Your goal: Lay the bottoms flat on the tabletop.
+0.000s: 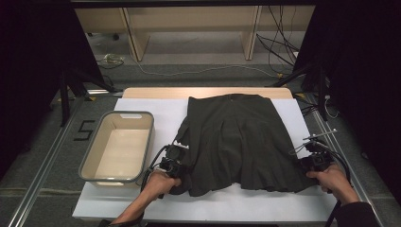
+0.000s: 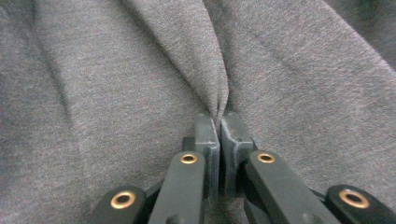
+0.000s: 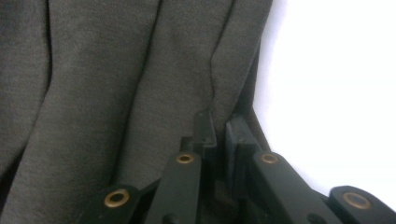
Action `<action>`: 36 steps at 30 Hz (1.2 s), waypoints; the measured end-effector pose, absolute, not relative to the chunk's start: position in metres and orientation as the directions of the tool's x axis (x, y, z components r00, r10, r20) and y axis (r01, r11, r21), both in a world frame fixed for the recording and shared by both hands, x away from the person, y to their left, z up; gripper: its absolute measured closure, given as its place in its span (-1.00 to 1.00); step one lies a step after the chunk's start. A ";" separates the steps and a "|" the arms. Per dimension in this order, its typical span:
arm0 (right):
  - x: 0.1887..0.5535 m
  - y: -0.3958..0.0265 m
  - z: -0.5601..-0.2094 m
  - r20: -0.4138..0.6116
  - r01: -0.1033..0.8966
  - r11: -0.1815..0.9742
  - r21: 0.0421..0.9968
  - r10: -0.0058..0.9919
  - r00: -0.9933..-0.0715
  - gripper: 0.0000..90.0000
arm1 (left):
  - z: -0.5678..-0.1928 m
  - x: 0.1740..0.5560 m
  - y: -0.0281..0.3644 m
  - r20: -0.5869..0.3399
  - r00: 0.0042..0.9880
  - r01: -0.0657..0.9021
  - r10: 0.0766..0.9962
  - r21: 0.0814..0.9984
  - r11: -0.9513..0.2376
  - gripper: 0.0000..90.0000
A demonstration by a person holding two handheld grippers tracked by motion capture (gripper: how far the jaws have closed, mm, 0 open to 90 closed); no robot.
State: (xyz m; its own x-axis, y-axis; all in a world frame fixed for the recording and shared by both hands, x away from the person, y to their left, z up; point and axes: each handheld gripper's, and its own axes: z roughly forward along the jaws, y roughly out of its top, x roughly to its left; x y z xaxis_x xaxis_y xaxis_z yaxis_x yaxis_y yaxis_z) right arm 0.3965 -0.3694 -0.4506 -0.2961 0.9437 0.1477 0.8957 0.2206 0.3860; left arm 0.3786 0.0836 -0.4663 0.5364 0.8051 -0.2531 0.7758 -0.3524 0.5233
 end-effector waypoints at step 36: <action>0.438 -0.369 -0.455 0.160 0.867 0.128 0.481 0.960 -0.230 -0.22 | -0.468 0.459 0.099 -0.144 0.303 0.817 0.942 0.548 -0.179 -0.36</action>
